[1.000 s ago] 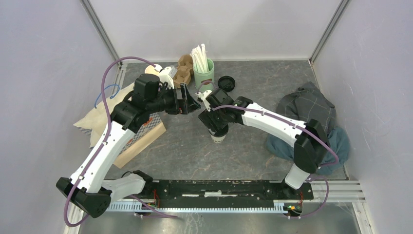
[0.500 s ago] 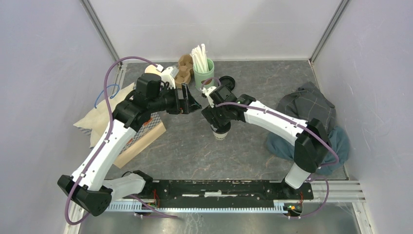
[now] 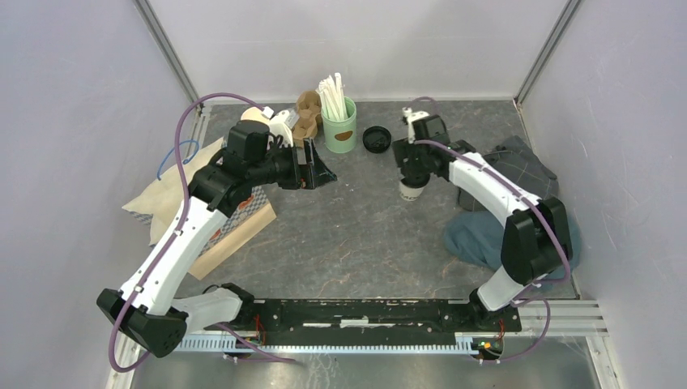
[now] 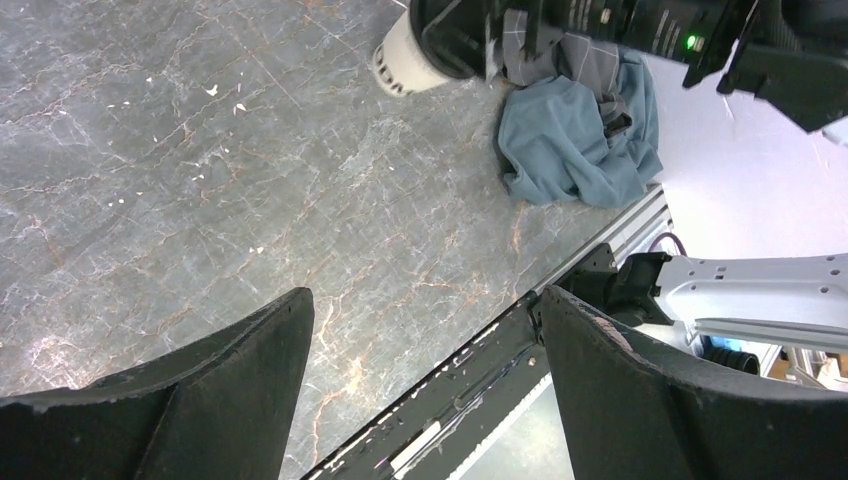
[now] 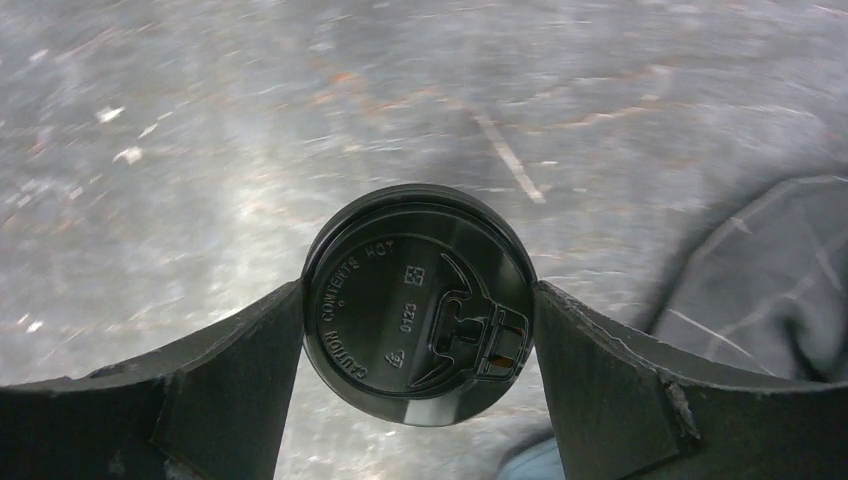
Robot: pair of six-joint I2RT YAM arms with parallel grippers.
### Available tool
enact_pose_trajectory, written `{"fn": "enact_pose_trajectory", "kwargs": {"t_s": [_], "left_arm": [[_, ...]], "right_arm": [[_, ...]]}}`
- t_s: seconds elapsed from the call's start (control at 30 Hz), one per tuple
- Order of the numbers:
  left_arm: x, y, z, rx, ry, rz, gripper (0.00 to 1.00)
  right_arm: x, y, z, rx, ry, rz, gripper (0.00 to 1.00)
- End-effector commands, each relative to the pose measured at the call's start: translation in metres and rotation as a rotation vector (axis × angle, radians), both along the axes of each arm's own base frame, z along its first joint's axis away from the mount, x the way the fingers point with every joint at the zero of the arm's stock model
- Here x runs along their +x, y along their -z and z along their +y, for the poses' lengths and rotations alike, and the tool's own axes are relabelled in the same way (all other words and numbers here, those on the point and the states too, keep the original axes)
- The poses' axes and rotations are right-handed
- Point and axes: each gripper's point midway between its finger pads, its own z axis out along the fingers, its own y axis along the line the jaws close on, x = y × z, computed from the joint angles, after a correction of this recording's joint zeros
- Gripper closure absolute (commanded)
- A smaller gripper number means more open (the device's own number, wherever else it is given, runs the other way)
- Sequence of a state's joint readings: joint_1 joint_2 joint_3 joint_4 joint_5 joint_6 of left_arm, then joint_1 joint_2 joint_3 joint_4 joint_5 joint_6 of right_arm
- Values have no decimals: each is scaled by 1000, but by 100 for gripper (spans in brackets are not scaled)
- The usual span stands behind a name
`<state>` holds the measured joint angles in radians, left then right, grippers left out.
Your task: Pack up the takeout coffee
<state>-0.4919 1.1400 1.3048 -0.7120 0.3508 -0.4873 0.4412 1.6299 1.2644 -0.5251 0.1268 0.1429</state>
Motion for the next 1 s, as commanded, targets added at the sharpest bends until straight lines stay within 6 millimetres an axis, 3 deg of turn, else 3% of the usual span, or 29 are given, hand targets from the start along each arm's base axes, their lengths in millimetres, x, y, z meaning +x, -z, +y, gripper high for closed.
{"fn": "enact_pose_trajectory", "kwargs": {"t_s": [0.0, 0.1, 0.2, 0.6, 0.8, 0.97], "left_arm": [[-2, -20, -4, -38, 23, -24, 10], [-3, -20, -3, -38, 22, -26, 10], [-4, -18, -3, -36, 24, -22, 10], [-3, -18, -5, -36, 26, -18, 10], [-3, -19, -5, -37, 26, -21, 10], [-2, -18, -5, -37, 24, -18, 10]], "right_arm": [[-38, 61, -107, -289, 140, 235, 14], [-36, 57, -134, -274, 199, 236, 14], [-33, 50, -147, -266, 224, 229, 14], [-9, 10, -125, -145, 175, 155, 2], [1, -15, -121, -124, 172, 108, 2], [5, -16, -124, -103, 179, 106, 2]]}}
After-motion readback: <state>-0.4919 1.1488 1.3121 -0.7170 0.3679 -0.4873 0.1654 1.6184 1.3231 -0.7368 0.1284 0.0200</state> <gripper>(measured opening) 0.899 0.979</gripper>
